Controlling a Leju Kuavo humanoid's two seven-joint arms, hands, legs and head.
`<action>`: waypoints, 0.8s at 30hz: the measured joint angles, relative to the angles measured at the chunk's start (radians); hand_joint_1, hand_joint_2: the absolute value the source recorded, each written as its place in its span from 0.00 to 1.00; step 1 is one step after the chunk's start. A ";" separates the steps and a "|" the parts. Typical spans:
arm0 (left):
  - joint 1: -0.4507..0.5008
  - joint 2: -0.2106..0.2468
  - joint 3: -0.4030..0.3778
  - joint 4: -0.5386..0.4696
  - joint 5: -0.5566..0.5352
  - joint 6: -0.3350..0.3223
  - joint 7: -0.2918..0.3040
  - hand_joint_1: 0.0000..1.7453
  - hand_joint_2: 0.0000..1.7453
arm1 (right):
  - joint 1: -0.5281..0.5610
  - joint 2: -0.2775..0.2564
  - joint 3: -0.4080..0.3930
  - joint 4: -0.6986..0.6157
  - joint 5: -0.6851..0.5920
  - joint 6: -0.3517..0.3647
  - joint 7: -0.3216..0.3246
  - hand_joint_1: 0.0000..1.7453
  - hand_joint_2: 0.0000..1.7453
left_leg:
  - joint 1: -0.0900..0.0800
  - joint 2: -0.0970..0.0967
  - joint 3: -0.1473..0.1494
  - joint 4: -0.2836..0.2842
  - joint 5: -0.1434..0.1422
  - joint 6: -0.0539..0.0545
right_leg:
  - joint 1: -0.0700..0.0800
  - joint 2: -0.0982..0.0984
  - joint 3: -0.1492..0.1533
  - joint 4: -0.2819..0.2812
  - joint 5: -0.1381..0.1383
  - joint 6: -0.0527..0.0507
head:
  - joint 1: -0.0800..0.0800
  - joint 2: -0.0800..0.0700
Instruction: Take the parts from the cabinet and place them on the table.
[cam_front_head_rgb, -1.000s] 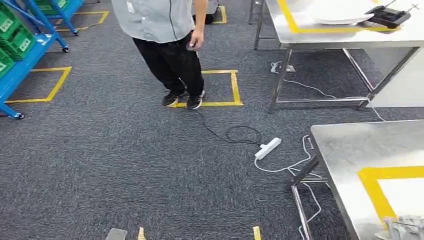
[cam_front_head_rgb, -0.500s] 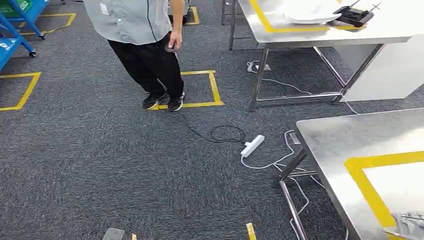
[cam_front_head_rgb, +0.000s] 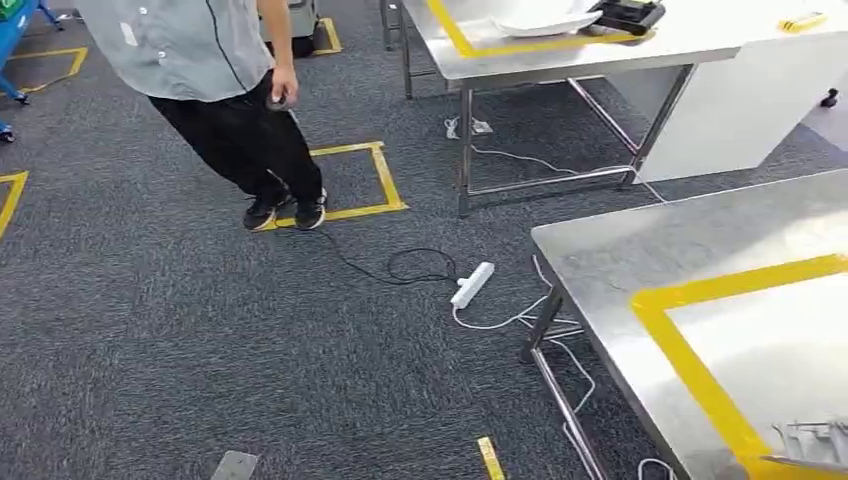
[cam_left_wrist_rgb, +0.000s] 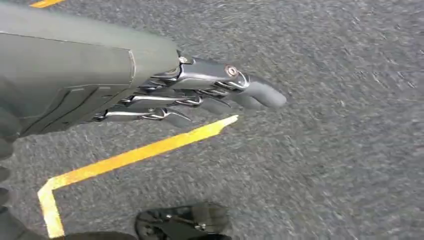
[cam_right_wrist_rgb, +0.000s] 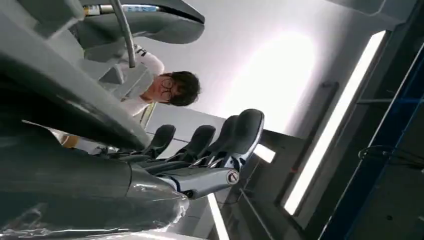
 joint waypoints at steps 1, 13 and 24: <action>0.000 -0.001 0.000 0.000 -0.001 -0.001 0.000 0.00 1.00 | 0.000 0.000 0.004 0.001 0.011 0.000 0.003 0.46 1.00 | 0.001 -0.001 -0.041 0.085 -0.037 0.000 | 0.002 0.006 -0.002 0.000 0.001 -0.002 | 0.000 0.000; -0.007 0.001 0.000 0.005 -0.011 -0.004 0.006 0.00 1.00 | -0.001 -0.027 0.078 0.039 0.148 0.000 0.097 0.46 1.00 | 0.003 -0.039 0.043 -0.149 0.116 0.042 | 0.002 0.082 -0.022 0.006 0.006 0.024 | 0.002 0.000; -0.015 -0.003 0.000 0.015 -0.010 -0.013 0.009 0.00 1.00 | -0.015 -0.038 0.151 0.079 0.231 0.000 0.132 0.46 1.00 | -0.013 0.044 0.040 -0.129 0.099 0.029 | 0.003 -0.039 0.003 -0.002 -0.010 0.033 | 0.008 0.000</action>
